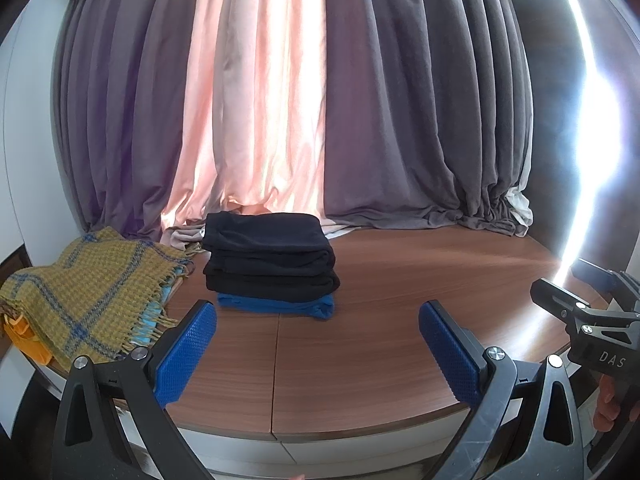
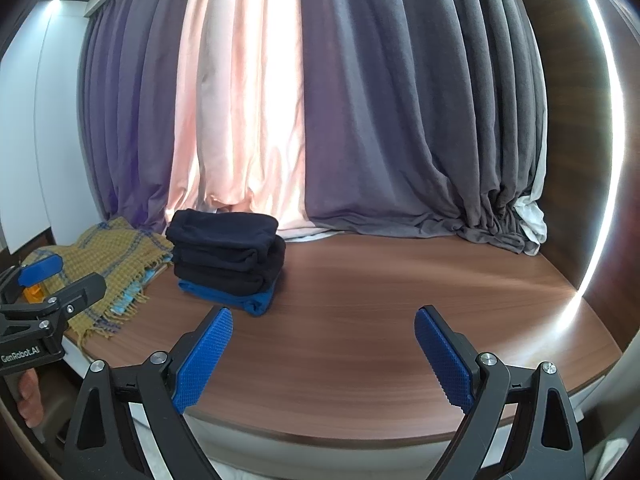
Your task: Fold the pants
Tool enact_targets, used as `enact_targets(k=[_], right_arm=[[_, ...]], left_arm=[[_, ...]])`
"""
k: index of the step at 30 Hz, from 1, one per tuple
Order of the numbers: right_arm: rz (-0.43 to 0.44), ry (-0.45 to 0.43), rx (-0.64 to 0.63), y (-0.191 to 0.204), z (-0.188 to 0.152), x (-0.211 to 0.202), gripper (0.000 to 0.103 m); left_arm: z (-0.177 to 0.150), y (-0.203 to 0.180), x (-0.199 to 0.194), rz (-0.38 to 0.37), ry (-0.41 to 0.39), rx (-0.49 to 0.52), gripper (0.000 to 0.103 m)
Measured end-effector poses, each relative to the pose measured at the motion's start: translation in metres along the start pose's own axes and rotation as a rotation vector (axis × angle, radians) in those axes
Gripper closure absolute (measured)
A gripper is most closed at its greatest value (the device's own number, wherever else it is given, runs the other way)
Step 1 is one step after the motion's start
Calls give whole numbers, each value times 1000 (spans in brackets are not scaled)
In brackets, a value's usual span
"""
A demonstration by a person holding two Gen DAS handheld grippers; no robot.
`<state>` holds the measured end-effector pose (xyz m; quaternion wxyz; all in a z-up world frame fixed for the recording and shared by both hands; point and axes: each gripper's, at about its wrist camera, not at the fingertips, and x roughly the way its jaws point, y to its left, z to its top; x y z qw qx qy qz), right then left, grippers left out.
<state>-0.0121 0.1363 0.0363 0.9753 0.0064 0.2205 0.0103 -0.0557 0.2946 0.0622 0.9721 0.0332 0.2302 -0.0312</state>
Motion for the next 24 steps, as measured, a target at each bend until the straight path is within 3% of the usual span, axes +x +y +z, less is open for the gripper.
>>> enact_targets(k=[24], right_arm=[[-4,-1,5,-3,4,1,10]], left_arm=[[3,-4,0,22,0,-5,0]])
